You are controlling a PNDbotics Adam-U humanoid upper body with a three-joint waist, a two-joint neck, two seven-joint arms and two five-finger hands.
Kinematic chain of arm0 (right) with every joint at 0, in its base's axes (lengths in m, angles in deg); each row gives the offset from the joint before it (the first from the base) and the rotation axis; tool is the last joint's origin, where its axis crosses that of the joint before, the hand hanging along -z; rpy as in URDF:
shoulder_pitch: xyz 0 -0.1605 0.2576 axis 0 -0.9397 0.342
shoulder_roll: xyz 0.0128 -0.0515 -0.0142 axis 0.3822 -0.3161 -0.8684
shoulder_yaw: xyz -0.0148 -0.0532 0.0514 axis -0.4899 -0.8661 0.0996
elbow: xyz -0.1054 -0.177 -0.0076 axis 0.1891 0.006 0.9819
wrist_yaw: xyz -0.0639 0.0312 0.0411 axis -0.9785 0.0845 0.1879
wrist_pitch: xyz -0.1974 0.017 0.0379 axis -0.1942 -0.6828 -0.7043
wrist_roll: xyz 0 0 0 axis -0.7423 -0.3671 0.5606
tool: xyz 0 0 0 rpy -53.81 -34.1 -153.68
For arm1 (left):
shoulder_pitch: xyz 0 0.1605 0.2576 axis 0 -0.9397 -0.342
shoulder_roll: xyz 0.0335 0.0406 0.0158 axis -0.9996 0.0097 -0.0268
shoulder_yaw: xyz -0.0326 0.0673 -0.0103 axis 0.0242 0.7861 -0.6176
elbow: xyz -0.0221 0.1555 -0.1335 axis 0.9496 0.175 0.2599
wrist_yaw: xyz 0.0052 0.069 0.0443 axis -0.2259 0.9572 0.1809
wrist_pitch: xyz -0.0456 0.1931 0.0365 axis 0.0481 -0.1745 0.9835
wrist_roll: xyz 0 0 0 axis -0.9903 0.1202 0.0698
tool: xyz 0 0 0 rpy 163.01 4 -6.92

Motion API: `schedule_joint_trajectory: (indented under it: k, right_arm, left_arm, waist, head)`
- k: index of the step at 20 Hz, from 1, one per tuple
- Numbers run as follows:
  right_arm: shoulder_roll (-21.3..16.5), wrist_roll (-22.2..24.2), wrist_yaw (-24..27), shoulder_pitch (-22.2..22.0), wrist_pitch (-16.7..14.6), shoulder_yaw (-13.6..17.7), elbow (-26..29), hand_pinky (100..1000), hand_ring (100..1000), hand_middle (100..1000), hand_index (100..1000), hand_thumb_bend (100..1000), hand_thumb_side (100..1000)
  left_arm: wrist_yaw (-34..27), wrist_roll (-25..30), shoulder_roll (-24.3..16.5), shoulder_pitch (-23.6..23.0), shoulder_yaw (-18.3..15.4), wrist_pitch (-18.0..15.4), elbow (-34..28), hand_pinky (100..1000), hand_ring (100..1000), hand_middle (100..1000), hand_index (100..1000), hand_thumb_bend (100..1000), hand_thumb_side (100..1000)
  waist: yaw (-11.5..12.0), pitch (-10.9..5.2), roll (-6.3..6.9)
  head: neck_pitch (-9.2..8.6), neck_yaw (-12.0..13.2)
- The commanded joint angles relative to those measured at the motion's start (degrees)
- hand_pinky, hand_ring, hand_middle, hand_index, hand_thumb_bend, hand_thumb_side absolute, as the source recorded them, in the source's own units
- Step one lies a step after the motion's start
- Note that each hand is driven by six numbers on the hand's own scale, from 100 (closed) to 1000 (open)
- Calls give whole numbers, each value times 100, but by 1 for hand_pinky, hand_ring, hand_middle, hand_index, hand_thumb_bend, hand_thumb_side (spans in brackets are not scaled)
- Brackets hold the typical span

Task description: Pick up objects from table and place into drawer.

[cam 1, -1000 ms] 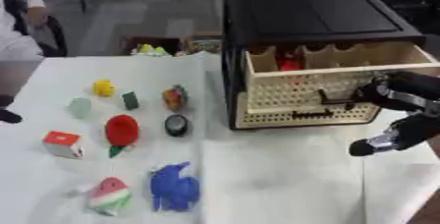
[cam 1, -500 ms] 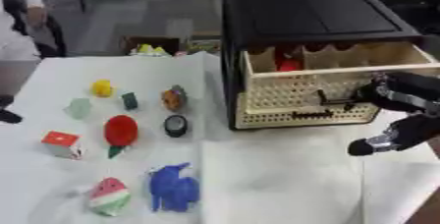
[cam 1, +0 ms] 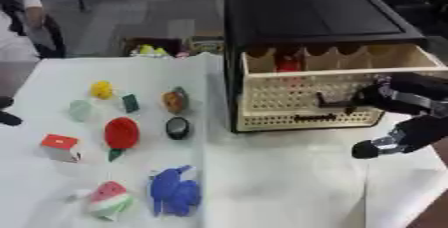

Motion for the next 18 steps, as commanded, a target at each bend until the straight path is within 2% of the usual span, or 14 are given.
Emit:
schedule_joint_trajectory:
  k: [1, 18]
  right_arm:
    - [-209, -21, 35, 16, 20, 99, 134, 100, 100, 100, 729, 801, 900]
    - [-146, 197, -399, -440, 82, 279, -209, 100, 100, 100, 728, 801, 823]
  left_arm:
    - [24, 5, -75, 57, -30, 14, -94, 512, 634, 627, 697, 100, 1000]
    - [44, -16, -92, 52, -46, -8, -94, 511, 636, 628, 696, 100, 1000]
  waist:
    - [-17, -77, -25]
    - [-52, -78, -4]
  head:
    - [-75, 9]
    - [-84, 48]
